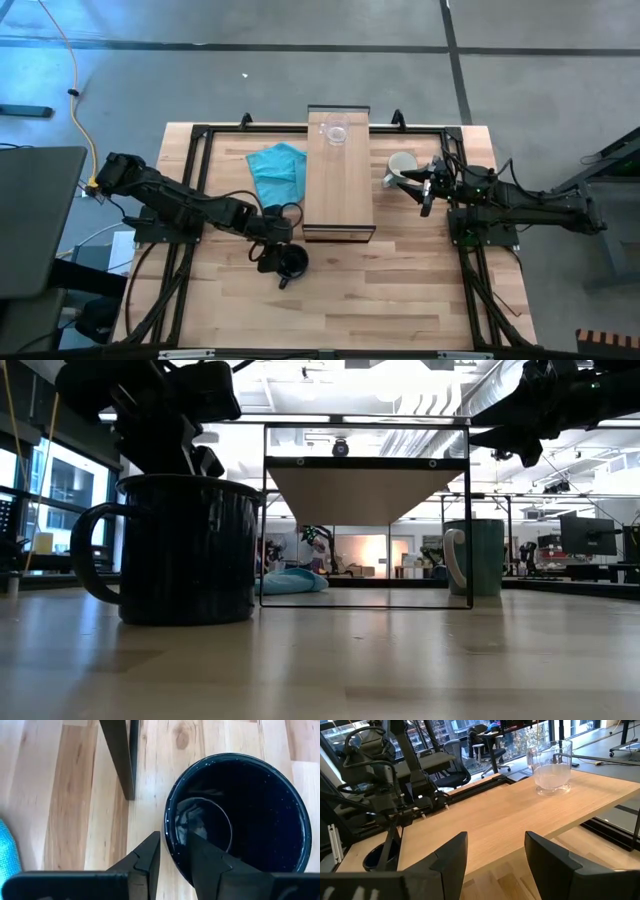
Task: Stack small to large cups/mugs on shelf
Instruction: Put the dark blue mug on the shelf
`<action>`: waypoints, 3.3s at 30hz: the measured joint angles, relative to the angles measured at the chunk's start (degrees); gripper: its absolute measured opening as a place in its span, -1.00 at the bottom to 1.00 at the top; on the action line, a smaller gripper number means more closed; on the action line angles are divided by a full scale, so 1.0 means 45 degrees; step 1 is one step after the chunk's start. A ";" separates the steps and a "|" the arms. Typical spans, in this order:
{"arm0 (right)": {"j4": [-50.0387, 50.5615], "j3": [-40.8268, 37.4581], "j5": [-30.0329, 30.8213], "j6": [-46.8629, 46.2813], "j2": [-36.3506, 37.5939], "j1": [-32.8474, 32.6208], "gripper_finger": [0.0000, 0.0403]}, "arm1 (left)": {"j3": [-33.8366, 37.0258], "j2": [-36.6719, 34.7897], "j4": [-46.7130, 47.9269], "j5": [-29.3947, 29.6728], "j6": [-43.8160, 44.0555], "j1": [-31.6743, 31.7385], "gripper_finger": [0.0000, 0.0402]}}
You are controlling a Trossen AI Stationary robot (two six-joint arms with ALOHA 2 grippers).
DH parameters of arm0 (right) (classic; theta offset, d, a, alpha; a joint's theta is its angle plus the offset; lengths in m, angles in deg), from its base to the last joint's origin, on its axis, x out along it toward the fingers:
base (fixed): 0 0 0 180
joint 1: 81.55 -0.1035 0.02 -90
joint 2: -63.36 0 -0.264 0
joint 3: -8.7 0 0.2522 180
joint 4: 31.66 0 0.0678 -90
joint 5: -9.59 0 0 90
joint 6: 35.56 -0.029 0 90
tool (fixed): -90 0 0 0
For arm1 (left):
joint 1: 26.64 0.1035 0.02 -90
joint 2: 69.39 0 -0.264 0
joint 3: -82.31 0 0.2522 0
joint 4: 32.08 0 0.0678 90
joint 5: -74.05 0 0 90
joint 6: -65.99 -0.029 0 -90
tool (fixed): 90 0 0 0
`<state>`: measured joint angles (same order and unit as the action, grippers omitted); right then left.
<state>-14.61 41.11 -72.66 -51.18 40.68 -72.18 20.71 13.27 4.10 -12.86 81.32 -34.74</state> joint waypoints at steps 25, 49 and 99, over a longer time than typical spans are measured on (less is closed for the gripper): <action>0.0035 0.0000 0.0000 -0.0103 -0.0003 -0.0001 -0.07 | -0.0019 -0.0019 0.0901 -0.1183 -0.2152 -0.0032 -0.84; 0.0325 0.0000 -0.0155 0.0044 0.0001 0.0002 -0.07 | -0.0298 -0.0180 0.2601 -0.0826 0.2837 -0.0034 -0.32; 0.0957 0.0000 -0.0257 0.0345 0.0001 -0.0001 -0.07 | -0.1943 -0.0189 0.6083 -0.3183 1.1431 -0.0153 -0.32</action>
<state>-10.30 41.11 -73.82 -49.62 40.68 -72.19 11.97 12.41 31.48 -27.18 132.76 -35.43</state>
